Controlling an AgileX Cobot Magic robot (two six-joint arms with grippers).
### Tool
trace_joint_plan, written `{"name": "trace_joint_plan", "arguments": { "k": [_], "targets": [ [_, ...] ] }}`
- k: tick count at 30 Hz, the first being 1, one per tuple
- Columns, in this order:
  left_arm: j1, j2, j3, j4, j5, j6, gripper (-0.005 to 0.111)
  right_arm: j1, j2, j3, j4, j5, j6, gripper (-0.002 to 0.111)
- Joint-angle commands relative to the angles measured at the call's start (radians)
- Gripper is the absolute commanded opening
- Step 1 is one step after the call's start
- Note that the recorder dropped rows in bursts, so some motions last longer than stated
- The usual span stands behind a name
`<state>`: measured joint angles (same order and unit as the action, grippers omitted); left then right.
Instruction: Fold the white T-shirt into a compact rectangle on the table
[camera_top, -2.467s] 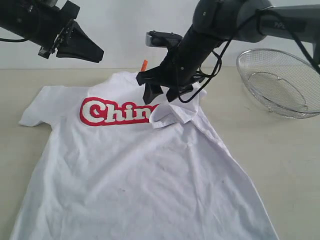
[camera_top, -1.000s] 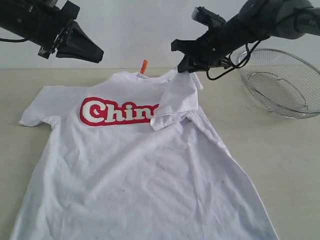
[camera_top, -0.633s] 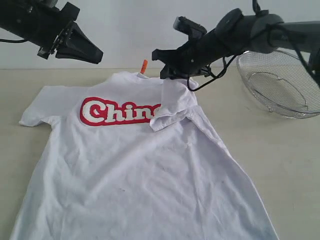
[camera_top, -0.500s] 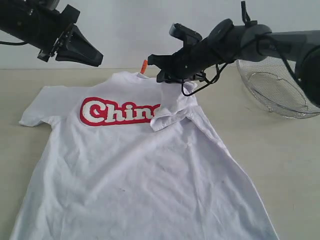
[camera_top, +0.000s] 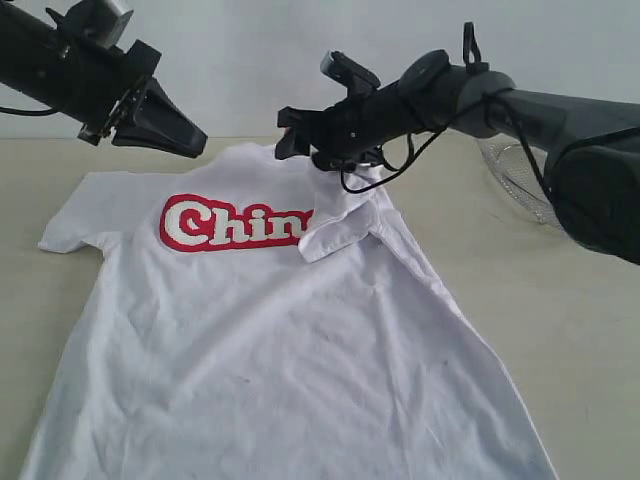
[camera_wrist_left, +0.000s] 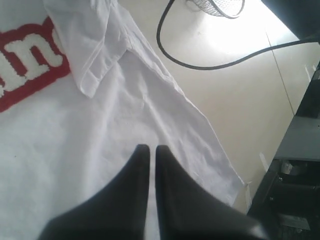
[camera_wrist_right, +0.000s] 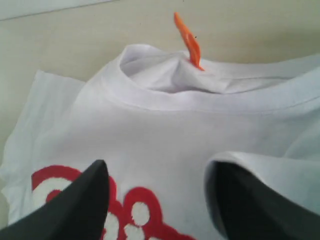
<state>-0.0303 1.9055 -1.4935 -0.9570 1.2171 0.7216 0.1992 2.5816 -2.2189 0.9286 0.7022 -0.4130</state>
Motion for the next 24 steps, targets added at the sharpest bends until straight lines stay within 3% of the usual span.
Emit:
{"name": "trace_joint_plan", "arguments": {
  "k": [1, 20, 24],
  "targets": [
    [-0.002, -0.01, 0.004, -0.024, 0.004, 0.012, 0.005, -0.008, -0.05, -0.006, 0.039, 0.083, -0.033, 0.056],
    [-0.002, -0.01, 0.004, -0.033, 0.004, 0.012, 0.005, -0.031, -0.038, -0.006, -0.003, 0.058, -0.01, 0.055],
    [-0.002, -0.01, 0.004, -0.033, 0.004, 0.012, 0.005, -0.035, -0.03, -0.006, -0.095, 0.048, 0.027, 0.055]
  ]
}}
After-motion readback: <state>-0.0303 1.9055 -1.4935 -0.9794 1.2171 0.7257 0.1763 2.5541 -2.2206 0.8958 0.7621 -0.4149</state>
